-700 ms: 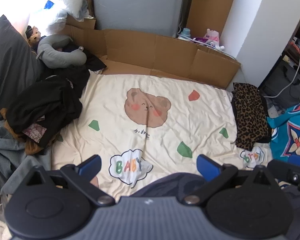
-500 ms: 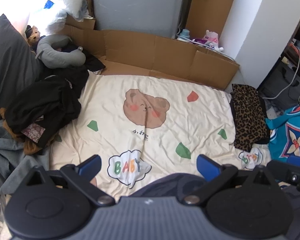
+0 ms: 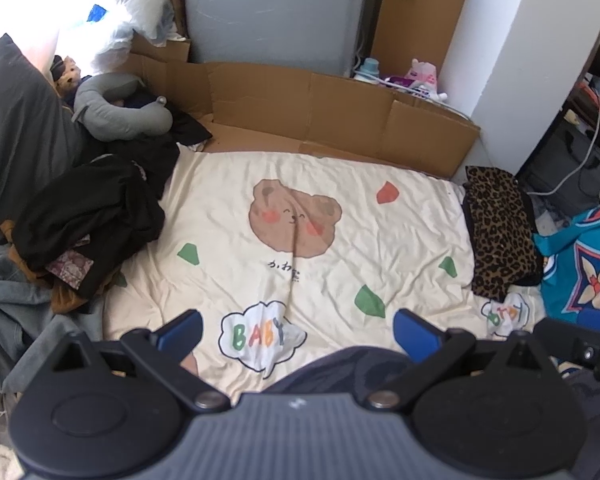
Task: Fold clothes
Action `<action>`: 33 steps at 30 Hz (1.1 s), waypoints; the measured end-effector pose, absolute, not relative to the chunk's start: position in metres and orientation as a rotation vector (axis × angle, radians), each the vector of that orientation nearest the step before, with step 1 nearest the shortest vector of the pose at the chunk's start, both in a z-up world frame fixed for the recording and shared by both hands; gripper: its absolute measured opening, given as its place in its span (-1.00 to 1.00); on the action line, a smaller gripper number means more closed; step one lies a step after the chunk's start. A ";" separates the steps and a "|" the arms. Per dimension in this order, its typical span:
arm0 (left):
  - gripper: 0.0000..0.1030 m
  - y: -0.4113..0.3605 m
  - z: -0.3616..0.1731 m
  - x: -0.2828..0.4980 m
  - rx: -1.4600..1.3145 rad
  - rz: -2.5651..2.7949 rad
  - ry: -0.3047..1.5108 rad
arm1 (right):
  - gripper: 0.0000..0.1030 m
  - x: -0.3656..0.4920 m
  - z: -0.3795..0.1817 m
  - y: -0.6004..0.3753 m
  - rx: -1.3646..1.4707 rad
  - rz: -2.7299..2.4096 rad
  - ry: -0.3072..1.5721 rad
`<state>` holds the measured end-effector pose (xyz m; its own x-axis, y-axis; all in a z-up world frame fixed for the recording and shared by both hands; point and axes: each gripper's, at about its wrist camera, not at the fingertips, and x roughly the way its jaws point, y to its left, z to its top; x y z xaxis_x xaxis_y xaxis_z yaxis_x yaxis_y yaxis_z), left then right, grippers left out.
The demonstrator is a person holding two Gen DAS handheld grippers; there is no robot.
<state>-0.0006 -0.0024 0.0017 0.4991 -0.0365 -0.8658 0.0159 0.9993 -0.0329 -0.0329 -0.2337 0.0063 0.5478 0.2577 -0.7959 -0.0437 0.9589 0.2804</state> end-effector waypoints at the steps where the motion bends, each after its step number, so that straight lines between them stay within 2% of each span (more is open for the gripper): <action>1: 0.99 -0.003 0.002 0.000 -0.019 -0.034 1.049 | 0.99 -0.033 0.006 -0.233 0.237 0.179 0.978; 33: 0.99 -0.005 -0.001 0.005 -0.001 -0.035 1.067 | 0.99 -0.034 0.007 -0.234 0.246 0.180 0.973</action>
<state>0.0046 -0.0049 -0.0010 0.4824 -0.0291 -0.8754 0.0284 0.9994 -0.0176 -0.0342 -0.2341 0.0068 0.5517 0.2600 -0.7925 -0.0408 0.9574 0.2857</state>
